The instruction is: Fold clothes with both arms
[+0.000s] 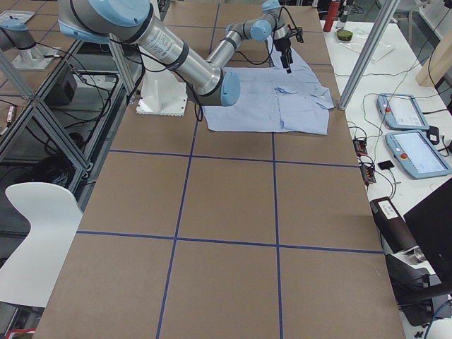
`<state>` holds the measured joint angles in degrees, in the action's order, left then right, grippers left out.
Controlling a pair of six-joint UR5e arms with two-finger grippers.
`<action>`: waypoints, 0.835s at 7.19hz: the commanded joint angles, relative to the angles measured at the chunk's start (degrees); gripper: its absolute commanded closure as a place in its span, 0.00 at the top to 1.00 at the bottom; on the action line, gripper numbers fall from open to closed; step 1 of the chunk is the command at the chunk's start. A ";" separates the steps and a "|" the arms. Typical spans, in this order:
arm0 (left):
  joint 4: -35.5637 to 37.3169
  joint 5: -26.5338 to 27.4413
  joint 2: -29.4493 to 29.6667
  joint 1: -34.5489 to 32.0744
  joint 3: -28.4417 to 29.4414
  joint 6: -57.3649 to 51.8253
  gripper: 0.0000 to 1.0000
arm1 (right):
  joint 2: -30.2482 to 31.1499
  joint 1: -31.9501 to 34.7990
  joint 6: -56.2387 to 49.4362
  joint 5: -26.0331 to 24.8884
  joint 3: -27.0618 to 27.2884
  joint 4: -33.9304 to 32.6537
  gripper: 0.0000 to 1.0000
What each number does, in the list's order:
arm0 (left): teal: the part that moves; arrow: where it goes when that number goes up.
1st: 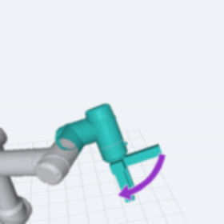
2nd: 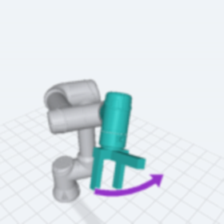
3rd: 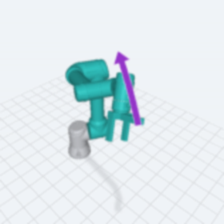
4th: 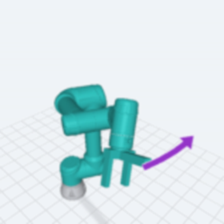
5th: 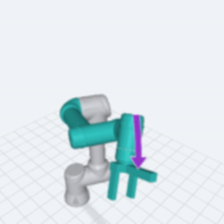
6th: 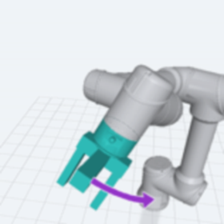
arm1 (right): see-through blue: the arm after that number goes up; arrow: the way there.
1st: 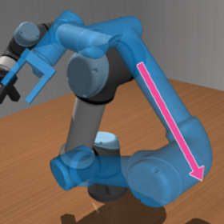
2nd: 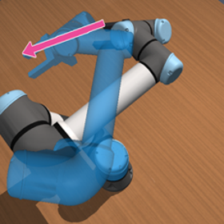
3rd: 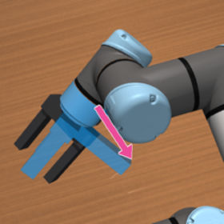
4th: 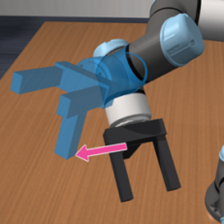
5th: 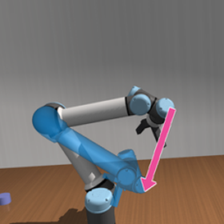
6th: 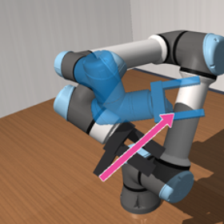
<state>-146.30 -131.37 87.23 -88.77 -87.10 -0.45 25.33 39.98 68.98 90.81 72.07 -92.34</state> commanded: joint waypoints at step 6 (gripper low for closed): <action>-35.50 17.27 5.66 17.99 27.56 38.12 1.00 | 36.62 26.63 -38.30 29.25 33.66 0.15 1.00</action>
<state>-175.49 -116.63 91.86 -73.34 -64.55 33.11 59.38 64.66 33.22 118.16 103.71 -92.26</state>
